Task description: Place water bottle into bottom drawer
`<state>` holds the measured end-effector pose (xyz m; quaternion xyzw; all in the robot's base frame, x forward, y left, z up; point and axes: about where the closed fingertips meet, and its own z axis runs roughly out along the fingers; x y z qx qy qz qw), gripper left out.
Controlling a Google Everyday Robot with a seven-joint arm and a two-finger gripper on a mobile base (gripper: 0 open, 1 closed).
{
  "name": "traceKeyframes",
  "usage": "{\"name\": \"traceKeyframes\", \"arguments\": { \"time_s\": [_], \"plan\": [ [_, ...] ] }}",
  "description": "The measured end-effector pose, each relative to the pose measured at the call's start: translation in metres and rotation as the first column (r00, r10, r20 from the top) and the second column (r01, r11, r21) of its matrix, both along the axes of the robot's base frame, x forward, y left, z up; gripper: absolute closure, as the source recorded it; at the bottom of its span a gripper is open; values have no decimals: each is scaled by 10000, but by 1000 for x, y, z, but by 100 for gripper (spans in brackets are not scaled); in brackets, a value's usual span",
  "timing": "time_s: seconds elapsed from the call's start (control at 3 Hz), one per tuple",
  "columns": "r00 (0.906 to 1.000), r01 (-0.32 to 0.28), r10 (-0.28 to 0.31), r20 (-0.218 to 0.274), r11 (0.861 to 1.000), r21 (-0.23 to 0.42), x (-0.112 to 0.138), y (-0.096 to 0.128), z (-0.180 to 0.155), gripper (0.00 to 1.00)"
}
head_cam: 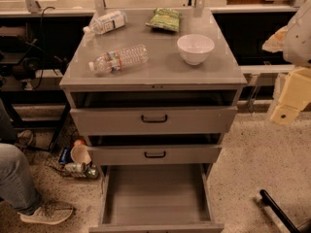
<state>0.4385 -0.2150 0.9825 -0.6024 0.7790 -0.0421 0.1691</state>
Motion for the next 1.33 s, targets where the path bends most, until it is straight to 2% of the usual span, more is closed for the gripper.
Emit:
{"name": "traceKeyframes", "arguments": {
  "time_s": [0.33,0.67,1.0,1.33],
  "plan": [
    [10000,0,0,2,10000,0,0,0,0,0],
    [9977,-544,538,423,9984,121,27,13,8,0],
    [9783,-1882,1795,1034,9788,809,80,55,16,0],
    [9513,-2913,2707,1476,9458,1432,121,96,21,0]
  ]
}}
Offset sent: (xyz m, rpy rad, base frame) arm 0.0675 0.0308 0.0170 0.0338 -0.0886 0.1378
